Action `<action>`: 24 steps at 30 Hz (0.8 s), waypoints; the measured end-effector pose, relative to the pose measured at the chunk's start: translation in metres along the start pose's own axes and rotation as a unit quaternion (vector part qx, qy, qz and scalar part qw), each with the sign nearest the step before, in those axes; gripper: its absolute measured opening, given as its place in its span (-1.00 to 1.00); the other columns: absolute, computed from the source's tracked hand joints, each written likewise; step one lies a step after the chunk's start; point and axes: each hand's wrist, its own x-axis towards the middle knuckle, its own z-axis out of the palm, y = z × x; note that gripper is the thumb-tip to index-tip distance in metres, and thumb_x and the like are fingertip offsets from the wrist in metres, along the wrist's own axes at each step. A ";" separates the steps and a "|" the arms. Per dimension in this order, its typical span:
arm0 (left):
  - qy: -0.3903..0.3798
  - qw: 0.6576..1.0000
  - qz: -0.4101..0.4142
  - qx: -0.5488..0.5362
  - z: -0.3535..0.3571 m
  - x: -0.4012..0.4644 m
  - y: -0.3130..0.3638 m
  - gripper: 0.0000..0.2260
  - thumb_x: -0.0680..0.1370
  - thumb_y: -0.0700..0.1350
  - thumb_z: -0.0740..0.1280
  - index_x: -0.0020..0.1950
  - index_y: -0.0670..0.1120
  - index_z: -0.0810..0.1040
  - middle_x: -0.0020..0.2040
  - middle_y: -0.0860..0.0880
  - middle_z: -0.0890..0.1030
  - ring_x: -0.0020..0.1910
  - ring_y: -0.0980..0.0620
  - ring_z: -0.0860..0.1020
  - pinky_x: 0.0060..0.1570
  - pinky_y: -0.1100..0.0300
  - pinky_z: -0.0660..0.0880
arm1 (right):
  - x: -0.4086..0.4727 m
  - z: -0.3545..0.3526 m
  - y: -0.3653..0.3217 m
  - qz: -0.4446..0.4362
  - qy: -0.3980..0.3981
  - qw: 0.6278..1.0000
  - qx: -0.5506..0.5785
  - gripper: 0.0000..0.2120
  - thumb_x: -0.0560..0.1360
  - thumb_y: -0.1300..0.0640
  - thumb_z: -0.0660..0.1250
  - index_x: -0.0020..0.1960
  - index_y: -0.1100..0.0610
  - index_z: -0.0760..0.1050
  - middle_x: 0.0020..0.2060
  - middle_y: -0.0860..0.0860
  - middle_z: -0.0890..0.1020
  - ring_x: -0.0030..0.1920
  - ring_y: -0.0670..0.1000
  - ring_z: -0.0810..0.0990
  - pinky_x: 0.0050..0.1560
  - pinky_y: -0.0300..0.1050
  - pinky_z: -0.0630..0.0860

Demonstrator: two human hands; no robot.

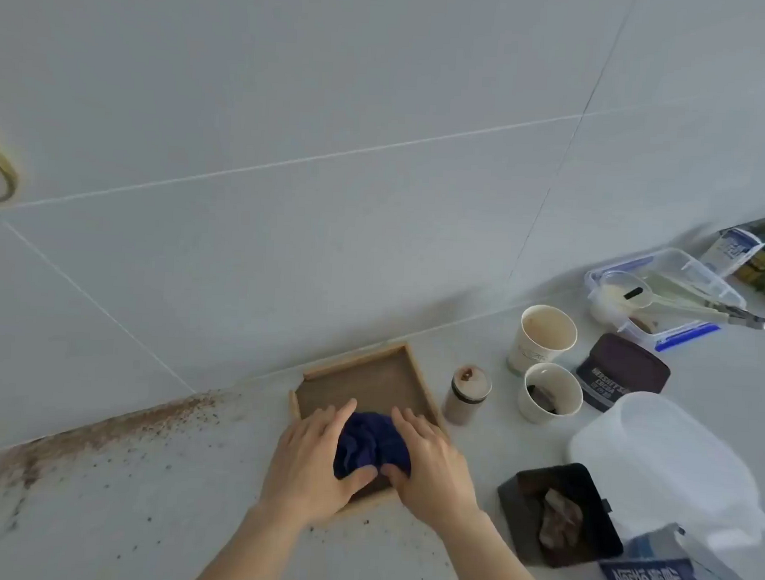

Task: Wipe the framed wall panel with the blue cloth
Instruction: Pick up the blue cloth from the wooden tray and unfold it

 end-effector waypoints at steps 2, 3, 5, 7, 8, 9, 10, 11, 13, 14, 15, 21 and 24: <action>-0.021 1.000 -0.005 0.003 0.007 0.004 0.001 -0.12 0.48 0.39 0.34 0.67 0.16 0.00 0.61 0.06 0.32 0.59 -0.01 0.28 0.55 0.05 0.21 | 0.003 0.004 0.006 0.001 -0.011 1.000 -0.008 -0.29 0.61 -0.07 0.36 0.65 -0.03 0.12 0.62 -0.05 0.28 0.63 0.07 0.19 0.54 -0.01 0.31; -0.024 1.000 -0.010 0.016 0.010 0.003 0.001 -0.12 0.47 0.38 0.35 0.67 0.16 0.03 0.57 0.08 0.39 0.53 -0.01 0.36 0.51 0.06 0.27 | 0.003 0.007 0.008 0.005 -0.015 1.000 -0.017 -0.32 0.61 -0.06 0.36 0.64 -0.01 0.15 0.60 -0.05 0.32 0.62 0.07 0.21 0.52 -0.01 0.33; -0.024 0.999 -0.023 0.030 0.017 0.006 0.001 -0.17 0.48 0.35 0.37 0.65 0.16 0.10 0.48 0.10 0.48 0.42 -0.01 0.47 0.42 0.08 0.36 | 0.004 0.010 0.010 0.014 -0.027 0.999 -0.035 -0.38 0.62 -0.03 0.36 0.61 -0.01 0.23 0.54 -0.06 0.40 0.54 0.06 0.31 0.43 -0.03 0.41; -0.020 0.998 -0.032 0.045 0.021 0.006 0.005 -0.29 0.52 0.28 0.38 0.61 0.15 0.21 0.41 0.10 0.55 0.35 0.00 0.52 0.34 0.10 0.42 | 0.004 0.014 0.010 0.013 -0.021 0.998 -0.050 -0.46 0.62 0.03 0.35 0.56 -0.02 0.32 0.46 -0.06 0.48 0.39 0.06 0.44 0.30 -0.06 0.49; -0.007 0.998 -0.032 0.056 0.022 0.008 0.005 -0.36 0.54 0.23 0.39 0.57 0.15 0.27 0.37 0.10 0.58 0.31 0.01 0.54 0.30 0.12 0.44 | 0.005 0.015 0.011 0.014 -0.011 0.998 -0.054 -0.51 0.62 0.07 0.35 0.53 -0.02 0.37 0.40 -0.05 0.52 0.32 0.06 0.48 0.24 -0.06 0.52; 0.007 0.998 -0.037 0.054 0.023 0.009 0.007 -0.43 0.55 0.19 0.40 0.53 0.15 0.34 0.32 0.11 0.60 0.28 0.02 0.55 0.27 0.13 0.46 | 0.006 0.017 0.012 0.014 -0.003 0.998 -0.056 -0.57 0.63 0.11 0.34 0.48 -0.02 0.42 0.34 -0.04 0.55 0.26 0.06 0.50 0.18 -0.07 0.54; 0.020 0.997 -0.041 0.055 0.024 0.010 0.009 -0.50 0.57 0.15 0.41 0.48 0.14 0.40 0.28 0.12 0.62 0.25 0.03 0.56 0.23 0.15 0.47 | 0.007 0.017 0.012 0.016 -0.001 0.998 -0.061 -0.64 0.64 0.13 0.32 0.43 -0.01 0.47 0.28 -0.03 0.58 0.21 0.06 0.51 0.14 -0.07 0.55; 0.029 0.997 -0.047 0.056 0.024 0.011 0.011 -0.56 0.57 0.12 0.41 0.43 0.14 0.44 0.25 0.13 0.64 0.23 0.04 0.56 0.21 0.16 0.47 | 0.007 0.017 0.011 0.021 0.003 0.998 -0.065 -0.69 0.65 0.14 0.31 0.37 0.01 0.50 0.24 -0.02 0.60 0.18 0.05 0.52 0.11 -0.07 0.56; 0.045 0.996 -0.053 0.059 0.023 0.012 0.014 -0.65 0.60 0.09 0.39 0.37 0.13 0.49 0.22 0.15 0.65 0.22 0.05 0.55 0.20 0.18 0.44 | 0.008 0.016 0.012 0.022 0.014 0.998 -0.060 -0.77 0.66 0.15 0.29 0.29 0.03 0.55 0.17 0.00 0.63 0.15 0.05 0.53 0.08 -0.07 0.57; 0.053 0.996 -0.052 0.056 0.022 0.012 0.014 -0.69 0.62 0.07 0.36 0.36 0.13 0.51 0.22 0.14 0.65 0.22 0.05 0.54 0.21 0.18 0.43 | 0.007 0.015 0.012 0.023 0.019 0.998 -0.052 -0.79 0.66 0.15 0.28 0.27 0.04 0.55 0.16 -0.01 0.63 0.14 0.05 0.54 0.08 -0.07 0.57; 0.061 0.996 -0.047 0.052 0.020 0.012 0.013 -0.72 0.63 0.06 0.34 0.34 0.12 0.52 0.22 0.14 0.65 0.22 0.05 0.53 0.22 0.18 0.42 | 0.006 0.013 0.011 0.022 0.025 0.998 -0.048 -0.79 0.66 0.14 0.28 0.27 0.03 0.55 0.16 -0.02 0.63 0.14 0.04 0.55 0.08 -0.08 0.56; 0.091 0.994 -0.054 0.010 -0.016 0.012 -0.003 -0.83 0.62 0.08 0.35 0.20 0.17 0.59 0.08 0.12 0.64 0.10 0.04 0.54 -0.03 0.25 0.41 | 0.009 -0.009 0.005 0.030 0.069 0.997 -0.005 -0.84 0.64 0.13 0.29 0.19 0.01 0.58 0.08 -0.06 0.62 0.07 0.02 0.59 -0.05 -0.10 0.53; 0.112 0.993 -0.038 0.009 -0.045 0.008 -0.012 -0.87 0.61 0.07 0.36 0.15 0.20 0.60 0.04 0.13 0.64 0.06 0.02 0.56 -0.08 0.21 0.42 | 0.005 -0.028 -0.006 0.027 0.097 0.995 0.019 -0.84 0.64 0.14 0.29 0.15 -0.01 0.59 0.04 -0.07 0.61 0.00 -0.02 0.55 -0.10 -0.16 0.47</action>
